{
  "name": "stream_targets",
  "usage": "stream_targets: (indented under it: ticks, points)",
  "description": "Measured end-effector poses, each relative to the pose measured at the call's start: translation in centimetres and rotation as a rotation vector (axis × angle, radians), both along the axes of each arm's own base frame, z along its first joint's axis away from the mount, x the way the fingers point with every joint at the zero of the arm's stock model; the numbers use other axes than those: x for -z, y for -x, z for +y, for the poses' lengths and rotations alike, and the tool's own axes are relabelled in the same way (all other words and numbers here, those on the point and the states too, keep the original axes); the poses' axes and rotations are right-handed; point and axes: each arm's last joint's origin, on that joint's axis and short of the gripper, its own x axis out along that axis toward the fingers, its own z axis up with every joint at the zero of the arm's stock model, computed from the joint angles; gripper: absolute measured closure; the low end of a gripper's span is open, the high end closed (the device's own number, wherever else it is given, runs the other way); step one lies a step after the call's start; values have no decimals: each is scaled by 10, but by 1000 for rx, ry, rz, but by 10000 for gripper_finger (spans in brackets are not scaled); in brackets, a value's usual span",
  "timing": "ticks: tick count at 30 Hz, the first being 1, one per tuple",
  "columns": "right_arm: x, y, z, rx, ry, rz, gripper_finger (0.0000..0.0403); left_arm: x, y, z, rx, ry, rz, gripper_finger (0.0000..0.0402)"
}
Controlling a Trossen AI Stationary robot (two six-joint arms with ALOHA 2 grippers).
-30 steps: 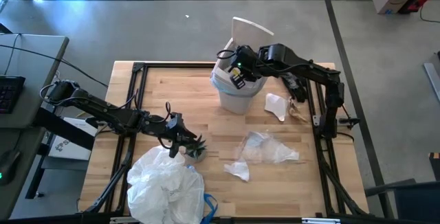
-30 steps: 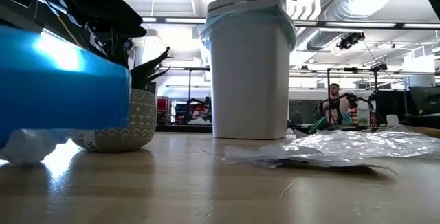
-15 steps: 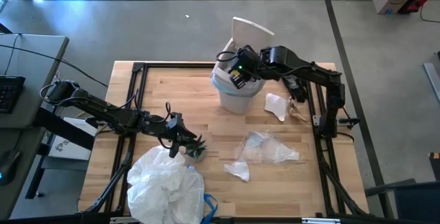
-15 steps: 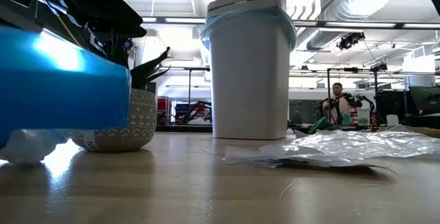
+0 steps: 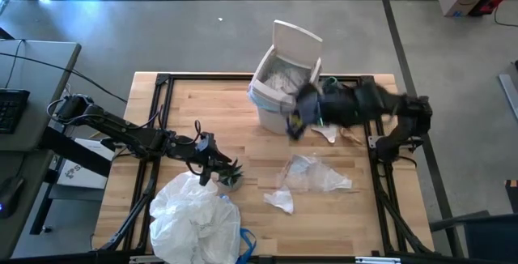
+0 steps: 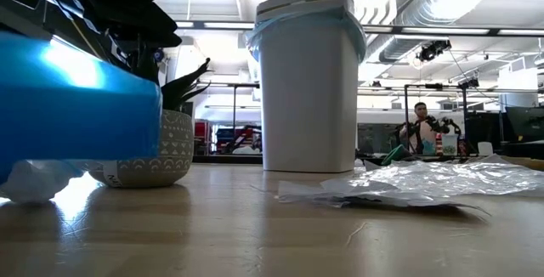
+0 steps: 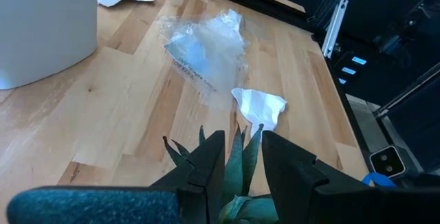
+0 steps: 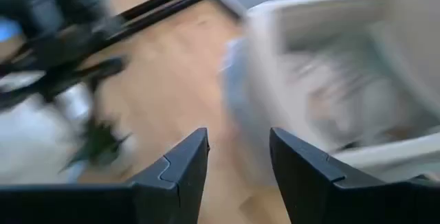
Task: Place trash/remove bag and relplace
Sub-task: Put the transparent plastic into the trash bin
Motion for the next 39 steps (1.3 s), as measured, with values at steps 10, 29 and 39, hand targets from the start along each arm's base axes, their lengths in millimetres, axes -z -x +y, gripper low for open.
stream_targets:
  ticks: [10,29,39]
  points:
    - [106,-13,123,-72,-58,67,258,0,0,0,-14,-4,-3,321]
    - [308,-33,139,-137,-257,65,259,0,0,0,-20,4,-1,321]
    - [345,-37,142,-134,-259,158,260,0,0,1,-29,0,-3,321]
